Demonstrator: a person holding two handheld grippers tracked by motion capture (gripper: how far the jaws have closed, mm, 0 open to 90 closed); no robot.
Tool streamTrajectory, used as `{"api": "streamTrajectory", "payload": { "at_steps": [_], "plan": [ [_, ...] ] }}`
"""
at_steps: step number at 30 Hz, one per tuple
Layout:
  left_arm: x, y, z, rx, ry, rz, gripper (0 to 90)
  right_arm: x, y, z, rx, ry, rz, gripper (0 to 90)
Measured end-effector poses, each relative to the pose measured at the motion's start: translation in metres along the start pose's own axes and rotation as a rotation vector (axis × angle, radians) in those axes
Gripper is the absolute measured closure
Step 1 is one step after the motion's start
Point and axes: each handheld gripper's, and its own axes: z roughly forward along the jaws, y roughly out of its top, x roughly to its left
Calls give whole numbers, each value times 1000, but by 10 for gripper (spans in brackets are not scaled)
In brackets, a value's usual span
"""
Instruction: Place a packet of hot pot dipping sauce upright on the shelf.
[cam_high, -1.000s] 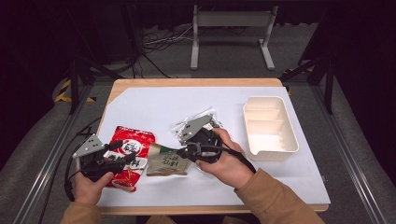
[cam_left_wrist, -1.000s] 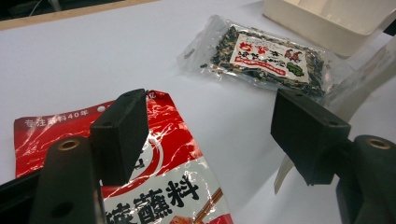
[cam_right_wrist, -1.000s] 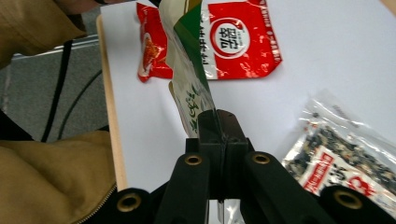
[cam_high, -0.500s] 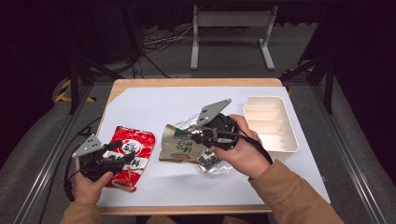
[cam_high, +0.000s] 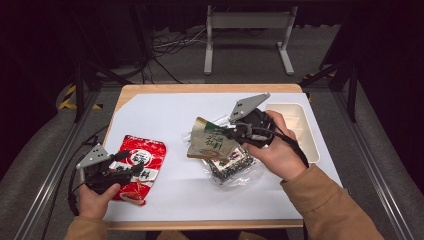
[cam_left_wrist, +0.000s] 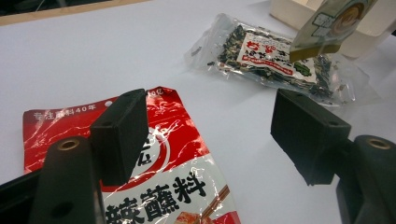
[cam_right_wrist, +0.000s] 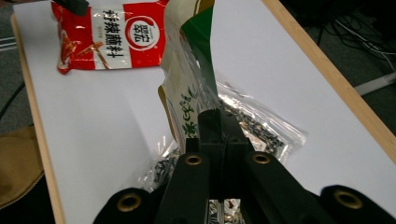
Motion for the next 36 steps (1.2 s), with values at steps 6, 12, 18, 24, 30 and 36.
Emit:
{"api": "streamTrajectory", "payload": {
  "at_steps": [6,12,18,24,30,36],
  "plan": [
    [0,0,0,5,0,-7,281,-14,-6,-10,-8,-38,20,900],
    [1,-1,0,4,0,-11,281,-29,-11,-22,-26,-74,30,900],
    [1,-2,-1,1,6,-13,281,-40,-16,-32,-32,-112,35,900],
    [2,-7,-5,5,17,-25,280,-54,-22,-41,-37,-147,44,900],
    [2,-8,-7,2,26,-31,280,-69,-28,-51,-44,-192,53,900],
    [1,-9,-8,11,28,-26,280,-83,-36,-61,-51,-248,55,900]
  ]
}}
